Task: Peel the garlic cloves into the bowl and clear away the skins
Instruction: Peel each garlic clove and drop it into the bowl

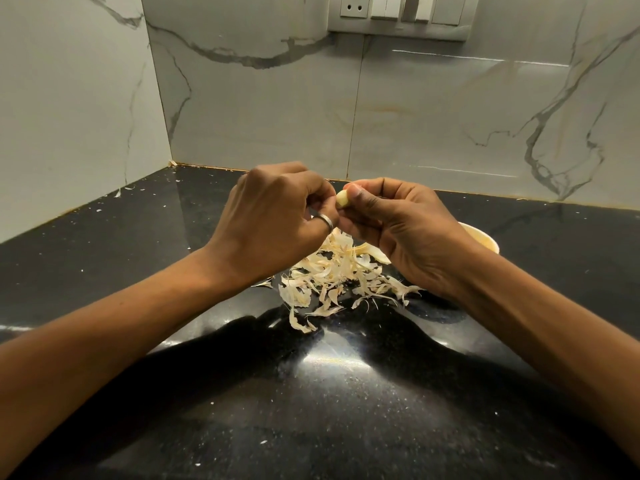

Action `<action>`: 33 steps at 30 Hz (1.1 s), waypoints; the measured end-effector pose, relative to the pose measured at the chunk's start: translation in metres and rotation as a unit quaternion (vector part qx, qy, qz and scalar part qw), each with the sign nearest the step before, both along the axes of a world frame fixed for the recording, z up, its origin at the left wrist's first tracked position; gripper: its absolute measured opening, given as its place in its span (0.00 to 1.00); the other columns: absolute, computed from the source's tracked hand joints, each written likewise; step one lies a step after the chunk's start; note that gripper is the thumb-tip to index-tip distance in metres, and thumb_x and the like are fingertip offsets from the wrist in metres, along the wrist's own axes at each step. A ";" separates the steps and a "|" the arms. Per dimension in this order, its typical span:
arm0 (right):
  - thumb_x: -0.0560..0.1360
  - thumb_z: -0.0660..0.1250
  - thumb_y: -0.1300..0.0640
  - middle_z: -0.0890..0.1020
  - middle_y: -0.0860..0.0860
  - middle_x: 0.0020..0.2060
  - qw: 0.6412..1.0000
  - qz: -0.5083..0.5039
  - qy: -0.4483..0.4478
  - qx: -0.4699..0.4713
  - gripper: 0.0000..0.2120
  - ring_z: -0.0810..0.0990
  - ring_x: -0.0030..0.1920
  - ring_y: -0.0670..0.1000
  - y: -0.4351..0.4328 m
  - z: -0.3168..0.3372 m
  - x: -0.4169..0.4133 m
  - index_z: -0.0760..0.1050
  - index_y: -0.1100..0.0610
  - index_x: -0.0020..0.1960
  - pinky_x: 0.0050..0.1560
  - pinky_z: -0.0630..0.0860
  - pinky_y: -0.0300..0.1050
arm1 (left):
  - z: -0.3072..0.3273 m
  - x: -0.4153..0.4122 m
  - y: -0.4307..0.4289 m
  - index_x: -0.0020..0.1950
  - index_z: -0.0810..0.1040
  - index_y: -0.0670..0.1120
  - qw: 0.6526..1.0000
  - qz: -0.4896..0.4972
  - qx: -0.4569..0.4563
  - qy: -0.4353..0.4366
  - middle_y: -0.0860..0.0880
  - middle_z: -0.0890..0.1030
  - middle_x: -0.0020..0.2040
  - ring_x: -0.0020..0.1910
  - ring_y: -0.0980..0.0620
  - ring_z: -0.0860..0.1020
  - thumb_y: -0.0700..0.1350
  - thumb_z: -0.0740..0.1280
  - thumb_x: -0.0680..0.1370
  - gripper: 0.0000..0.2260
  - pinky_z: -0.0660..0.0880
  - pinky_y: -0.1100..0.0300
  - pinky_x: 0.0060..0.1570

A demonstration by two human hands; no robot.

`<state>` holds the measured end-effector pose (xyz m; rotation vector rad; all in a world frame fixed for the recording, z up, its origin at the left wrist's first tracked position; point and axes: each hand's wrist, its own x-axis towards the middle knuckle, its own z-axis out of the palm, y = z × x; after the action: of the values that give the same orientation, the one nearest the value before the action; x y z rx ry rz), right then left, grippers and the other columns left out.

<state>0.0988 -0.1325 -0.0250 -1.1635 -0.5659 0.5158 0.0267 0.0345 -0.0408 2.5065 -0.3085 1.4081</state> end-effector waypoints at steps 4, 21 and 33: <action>0.79 0.65 0.67 0.85 0.59 0.42 1.000 0.002 0.000 -0.006 0.06 0.86 0.40 0.50 0.000 0.000 0.000 0.78 0.68 0.54 0.42 0.84 0.42 | 0.002 -0.001 0.001 0.41 0.83 0.45 1.000 0.004 -0.007 -0.001 0.50 0.81 0.36 0.31 0.54 0.77 0.46 0.69 0.74 0.06 0.78 0.54 0.32; 0.79 0.60 0.74 0.85 0.62 0.53 0.997 0.054 -0.024 -0.050 0.16 0.86 0.45 0.52 -0.007 0.004 0.004 0.75 0.69 0.65 0.43 0.82 0.41 | 0.009 0.001 0.011 0.44 0.83 0.44 1.000 0.007 -0.015 0.008 0.50 0.81 0.38 0.33 0.55 0.76 0.50 0.67 0.74 0.10 0.77 0.57 0.34; 0.78 0.61 0.75 0.85 0.58 0.57 0.987 0.079 -0.104 -0.095 0.21 0.86 0.54 0.57 -0.010 0.004 0.011 0.73 0.64 0.68 0.45 0.81 0.44 | 0.010 0.002 0.013 0.44 0.82 0.45 1.000 0.021 -0.017 -0.001 0.52 0.79 0.37 0.33 0.54 0.75 0.49 0.68 0.76 0.08 0.74 0.60 0.34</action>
<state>0.1097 -0.1429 -0.0206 -1.3714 -0.8082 0.5976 0.0287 0.0473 -0.0308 2.4987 -0.2316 1.4201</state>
